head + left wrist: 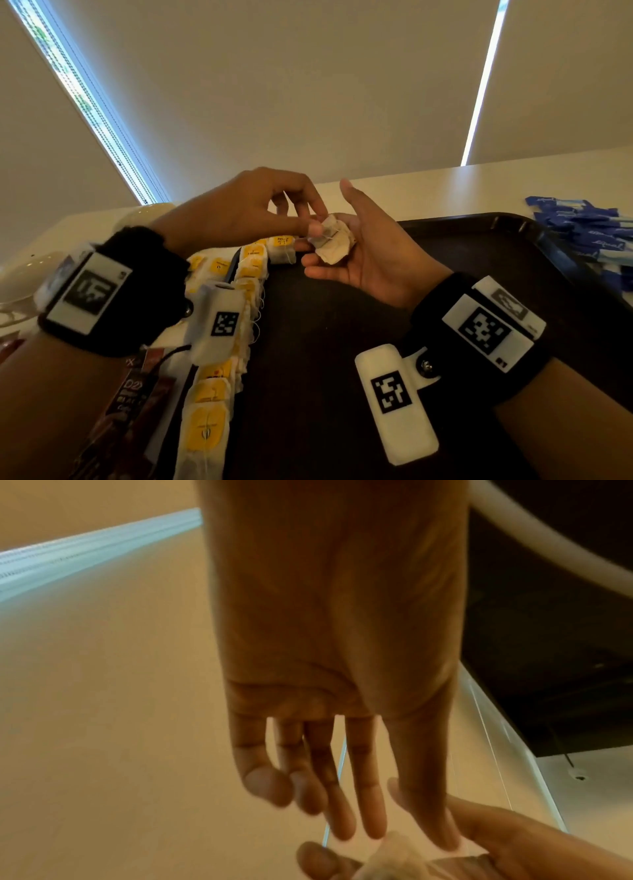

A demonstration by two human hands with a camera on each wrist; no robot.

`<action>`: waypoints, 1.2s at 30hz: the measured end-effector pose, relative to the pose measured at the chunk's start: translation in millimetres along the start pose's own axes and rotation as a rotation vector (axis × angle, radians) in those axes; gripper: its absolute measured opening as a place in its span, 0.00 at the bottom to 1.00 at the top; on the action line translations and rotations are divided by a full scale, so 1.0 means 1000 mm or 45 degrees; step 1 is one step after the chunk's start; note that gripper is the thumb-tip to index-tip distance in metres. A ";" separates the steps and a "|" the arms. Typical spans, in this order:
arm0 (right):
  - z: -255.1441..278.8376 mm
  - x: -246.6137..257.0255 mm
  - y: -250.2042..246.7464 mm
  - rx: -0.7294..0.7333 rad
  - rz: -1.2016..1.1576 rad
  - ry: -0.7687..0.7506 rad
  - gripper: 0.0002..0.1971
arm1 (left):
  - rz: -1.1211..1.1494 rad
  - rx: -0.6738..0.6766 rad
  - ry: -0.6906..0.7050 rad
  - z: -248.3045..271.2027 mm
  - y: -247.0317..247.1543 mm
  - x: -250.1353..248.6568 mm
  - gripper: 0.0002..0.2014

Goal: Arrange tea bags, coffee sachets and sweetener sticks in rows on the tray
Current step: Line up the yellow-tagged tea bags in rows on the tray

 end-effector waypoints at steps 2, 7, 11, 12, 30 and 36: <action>0.001 -0.002 0.007 0.095 0.013 0.015 0.34 | 0.007 0.009 -0.030 0.011 0.005 -0.001 0.23; 0.008 -0.002 0.028 0.355 -0.035 0.068 0.36 | 0.024 -0.082 -0.070 0.027 0.008 0.002 0.17; 0.009 -0.002 0.035 0.396 -0.098 0.091 0.31 | 0.082 -0.206 -0.097 0.040 -0.006 0.007 0.16; 0.008 -0.002 0.034 0.369 -0.125 0.095 0.27 | 0.063 -0.248 -0.077 0.043 -0.012 0.004 0.16; 0.000 -0.010 0.019 0.156 -0.138 0.120 0.22 | -0.091 -0.332 -0.153 0.035 -0.008 0.002 0.03; -0.003 -0.001 -0.003 -0.195 0.089 -0.021 0.15 | 0.061 -0.371 -0.155 0.040 -0.020 0.002 0.02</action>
Point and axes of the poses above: each hand's wrist, its own z-axis away from the middle knuckle, its own y-axis out of the palm, x = y × z, the point moved 8 cm from there along -z, towards the middle knuckle, and after that the axes turned 6 degrees about z, right-handed, at the moved point
